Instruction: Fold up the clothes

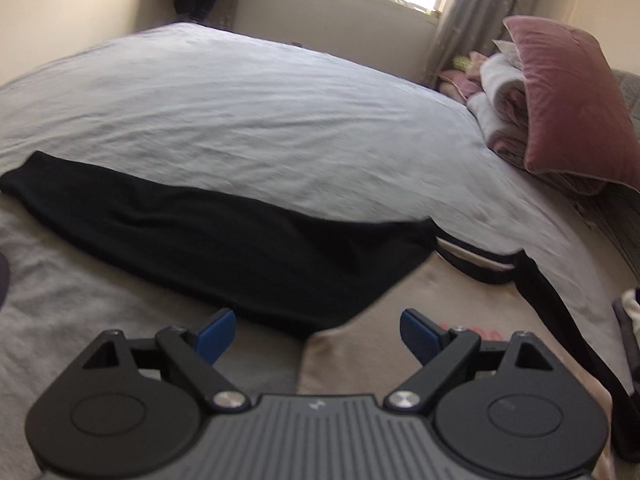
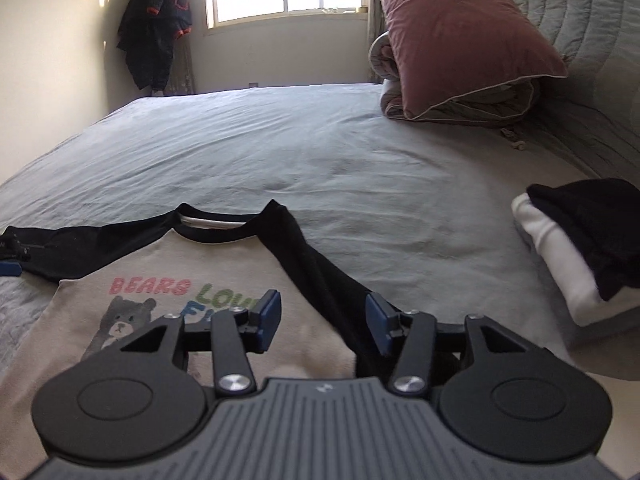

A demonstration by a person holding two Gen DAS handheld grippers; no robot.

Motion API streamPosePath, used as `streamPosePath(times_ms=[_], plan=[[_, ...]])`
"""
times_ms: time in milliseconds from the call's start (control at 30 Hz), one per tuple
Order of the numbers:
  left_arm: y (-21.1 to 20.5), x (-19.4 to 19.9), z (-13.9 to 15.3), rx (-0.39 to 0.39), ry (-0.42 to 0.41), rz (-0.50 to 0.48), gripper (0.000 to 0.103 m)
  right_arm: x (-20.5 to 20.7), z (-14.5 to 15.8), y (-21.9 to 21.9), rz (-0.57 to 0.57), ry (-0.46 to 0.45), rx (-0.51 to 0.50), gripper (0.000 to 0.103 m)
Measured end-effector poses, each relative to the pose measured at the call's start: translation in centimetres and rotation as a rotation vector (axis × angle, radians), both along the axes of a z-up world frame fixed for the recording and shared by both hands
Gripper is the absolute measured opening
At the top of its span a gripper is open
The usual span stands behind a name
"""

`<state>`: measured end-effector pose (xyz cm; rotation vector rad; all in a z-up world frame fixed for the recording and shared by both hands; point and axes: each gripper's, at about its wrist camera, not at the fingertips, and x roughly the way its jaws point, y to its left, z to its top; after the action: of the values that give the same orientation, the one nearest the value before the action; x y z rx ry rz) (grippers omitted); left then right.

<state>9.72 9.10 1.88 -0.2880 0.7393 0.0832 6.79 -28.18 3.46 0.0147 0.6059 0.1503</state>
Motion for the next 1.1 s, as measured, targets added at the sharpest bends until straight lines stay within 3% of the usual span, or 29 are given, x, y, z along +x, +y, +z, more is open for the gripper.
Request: streamPosePath(times_ms=[300, 533, 700, 900, 1000, 1100], plan=[[-2.4, -0.6, -0.8, 0.013, 0.024, -0.087, 0.090, -1.2, -0.7, -3.7, -0.049, 0.007, -0.047, 0.060], [-4.4, -1.0, -1.2, 0.039, 0.027, -0.129, 0.090, -2.7, -1.5, -6.8, -0.058, 0.042, -0.102, 0.060], [-6.1, -1.6, -1.3, 0.042, 0.012, -0.160, 0.088, -4.3, -2.3, -8.1, 0.013, 0.068, -0.120, 0.060], [-8.1, -2.3, -1.3, 0.015, 0.005, -0.211, 0.086, -6.9, -3.1, -7.0, 0.229, 0.058, -0.218, 0.060], [-9.2, -2.5, -1.3, 0.005, 0.005, -0.234, 0.086, -7.1, -3.3, -7.1, 0.224, 0.070, -0.263, 0.060], [-10.9, -2.5, -1.5, -0.020, 0.019, -0.275, 0.084, -6.8, -2.1, -9.1, 0.141, 0.062, -0.198, 0.060]])
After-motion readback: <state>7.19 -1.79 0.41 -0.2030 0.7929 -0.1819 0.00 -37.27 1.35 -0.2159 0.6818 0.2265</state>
